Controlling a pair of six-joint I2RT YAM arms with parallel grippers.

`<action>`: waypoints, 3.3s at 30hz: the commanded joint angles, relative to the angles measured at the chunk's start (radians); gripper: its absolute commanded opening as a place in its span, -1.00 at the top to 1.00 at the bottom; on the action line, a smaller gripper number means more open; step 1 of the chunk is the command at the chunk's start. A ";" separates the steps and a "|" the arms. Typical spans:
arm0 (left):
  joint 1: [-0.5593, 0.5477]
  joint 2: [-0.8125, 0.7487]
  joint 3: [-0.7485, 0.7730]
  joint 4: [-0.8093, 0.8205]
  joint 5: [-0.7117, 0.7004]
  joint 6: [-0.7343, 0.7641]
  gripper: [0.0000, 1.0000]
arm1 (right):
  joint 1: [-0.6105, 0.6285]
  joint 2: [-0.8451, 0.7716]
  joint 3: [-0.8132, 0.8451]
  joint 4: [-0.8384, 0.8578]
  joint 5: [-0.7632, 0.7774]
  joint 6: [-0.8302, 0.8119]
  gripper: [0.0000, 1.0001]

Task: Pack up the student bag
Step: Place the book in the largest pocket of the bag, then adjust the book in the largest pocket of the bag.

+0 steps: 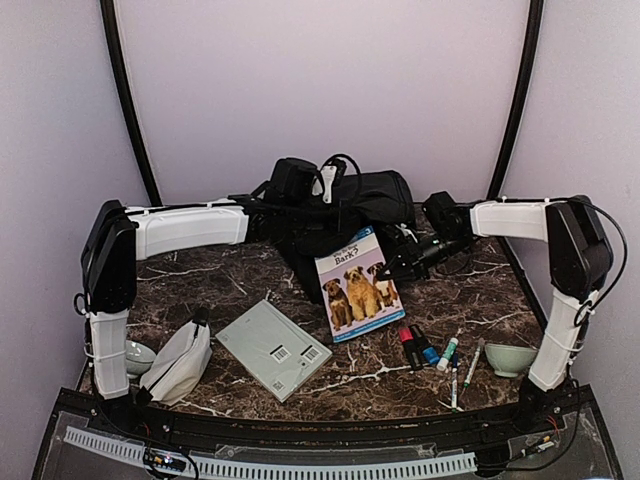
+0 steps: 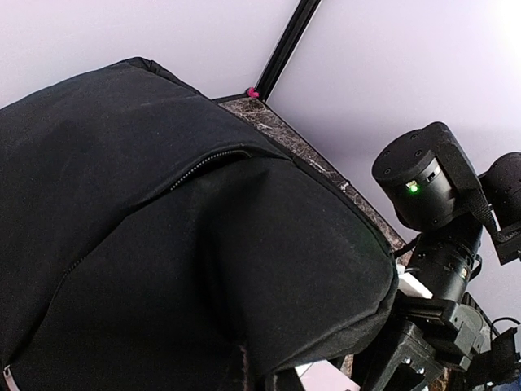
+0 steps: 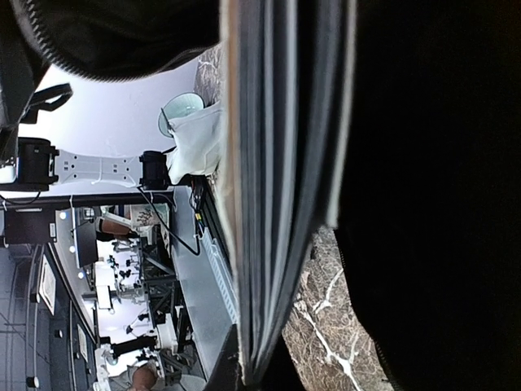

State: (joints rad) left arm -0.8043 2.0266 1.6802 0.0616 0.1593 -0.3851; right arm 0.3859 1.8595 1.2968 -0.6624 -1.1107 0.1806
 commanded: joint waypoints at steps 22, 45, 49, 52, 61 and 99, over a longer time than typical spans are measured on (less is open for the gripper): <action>-0.041 -0.094 -0.023 0.014 0.053 0.044 1.00 | -0.077 -0.066 0.036 0.049 0.365 -0.008 -0.12; -0.023 -0.114 -0.105 0.049 0.072 0.004 1.00 | 0.153 -0.432 -0.188 -0.128 0.685 -0.614 -0.05; -0.021 -0.113 -0.103 0.046 0.080 0.002 1.00 | 0.252 -0.442 -0.215 -0.097 0.781 -0.665 -0.06; -0.019 -0.112 -0.102 0.041 0.095 0.007 1.00 | 0.325 -0.455 -0.235 -0.025 0.865 -0.711 -0.13; 0.012 -0.107 -0.072 -0.033 0.186 0.044 1.00 | 0.524 -0.366 -0.232 0.145 1.063 -0.830 -0.23; 0.019 -0.086 -0.008 -0.163 0.347 0.078 1.00 | 0.547 -0.005 -0.059 0.366 1.431 -0.897 0.35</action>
State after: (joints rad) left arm -0.7826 1.9873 1.6337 -0.1234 0.4408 -0.3180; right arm 0.9825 1.8210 1.2007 -0.3916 0.2295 -0.7143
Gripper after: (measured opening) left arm 0.029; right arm 0.338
